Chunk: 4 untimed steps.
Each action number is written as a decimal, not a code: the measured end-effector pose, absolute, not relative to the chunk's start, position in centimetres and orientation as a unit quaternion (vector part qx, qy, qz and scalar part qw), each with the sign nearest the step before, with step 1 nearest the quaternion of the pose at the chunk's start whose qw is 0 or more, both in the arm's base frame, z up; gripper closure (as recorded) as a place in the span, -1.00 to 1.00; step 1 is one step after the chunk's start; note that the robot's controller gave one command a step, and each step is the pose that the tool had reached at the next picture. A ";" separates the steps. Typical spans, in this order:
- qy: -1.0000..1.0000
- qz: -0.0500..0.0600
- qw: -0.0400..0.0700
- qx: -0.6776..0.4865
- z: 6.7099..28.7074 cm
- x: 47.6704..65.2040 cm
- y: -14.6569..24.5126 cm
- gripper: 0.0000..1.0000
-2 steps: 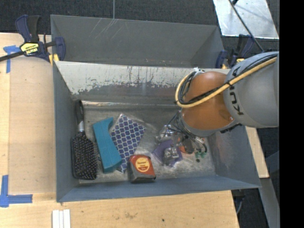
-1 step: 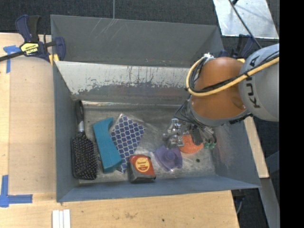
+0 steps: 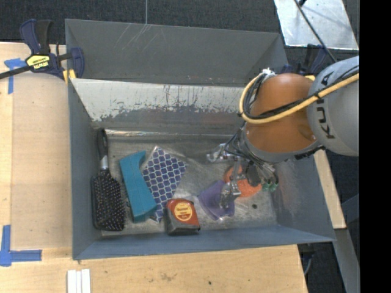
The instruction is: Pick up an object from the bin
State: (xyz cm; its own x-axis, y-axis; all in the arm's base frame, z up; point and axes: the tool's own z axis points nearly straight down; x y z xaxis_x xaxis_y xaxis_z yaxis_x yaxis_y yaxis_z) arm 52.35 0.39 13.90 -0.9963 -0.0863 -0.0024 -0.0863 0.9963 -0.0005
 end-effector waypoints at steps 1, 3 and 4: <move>0.999 0.000 0.001 -0.043 13.9 52.3 0.4 -1.00; 0.990 0.001 -0.003 -0.142 8.3 51.3 -1.0 1.00; 0.993 0.000 0.001 -0.122 20.8 52.1 -2.4 1.00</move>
Offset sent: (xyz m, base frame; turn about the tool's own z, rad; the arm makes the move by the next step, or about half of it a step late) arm -0.0145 -0.0162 -0.0690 -0.1995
